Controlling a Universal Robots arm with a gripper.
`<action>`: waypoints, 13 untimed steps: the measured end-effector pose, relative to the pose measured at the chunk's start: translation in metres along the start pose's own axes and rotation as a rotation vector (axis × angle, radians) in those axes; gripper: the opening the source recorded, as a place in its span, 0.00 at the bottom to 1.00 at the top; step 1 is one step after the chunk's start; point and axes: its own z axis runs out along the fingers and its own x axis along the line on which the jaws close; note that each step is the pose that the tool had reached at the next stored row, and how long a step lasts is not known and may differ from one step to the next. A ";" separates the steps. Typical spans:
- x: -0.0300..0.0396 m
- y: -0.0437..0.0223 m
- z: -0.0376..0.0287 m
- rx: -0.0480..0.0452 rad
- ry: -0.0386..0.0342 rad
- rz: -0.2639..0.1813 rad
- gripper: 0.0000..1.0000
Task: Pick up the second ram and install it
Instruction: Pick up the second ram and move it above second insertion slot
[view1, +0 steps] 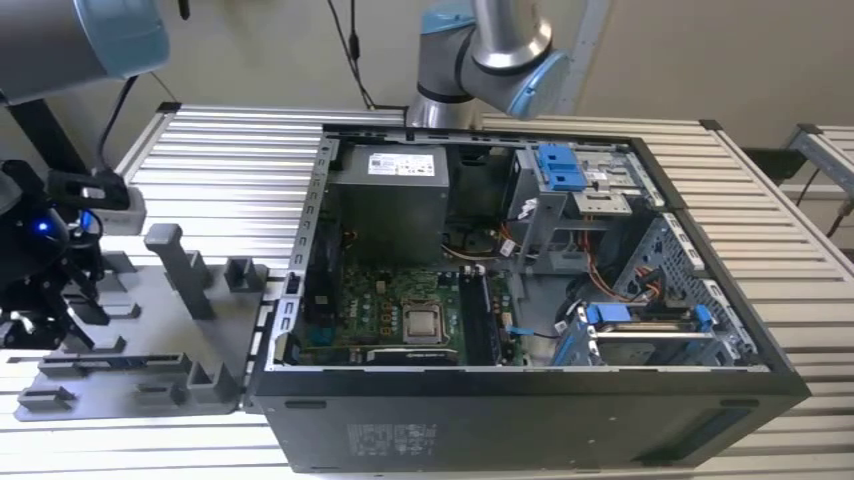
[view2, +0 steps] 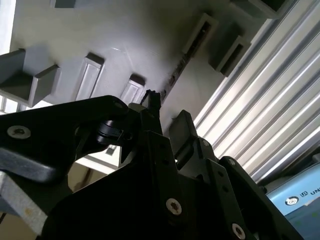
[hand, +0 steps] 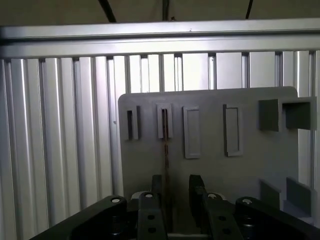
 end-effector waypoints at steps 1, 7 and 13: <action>0.0009 0.0003 0.0009 0.0008 0.0001 -0.001 0.36; 0.0037 0.0011 0.0067 0.0105 -0.0002 -0.015 0.36; 0.0039 0.0027 0.0151 0.0224 -0.0004 -0.038 0.36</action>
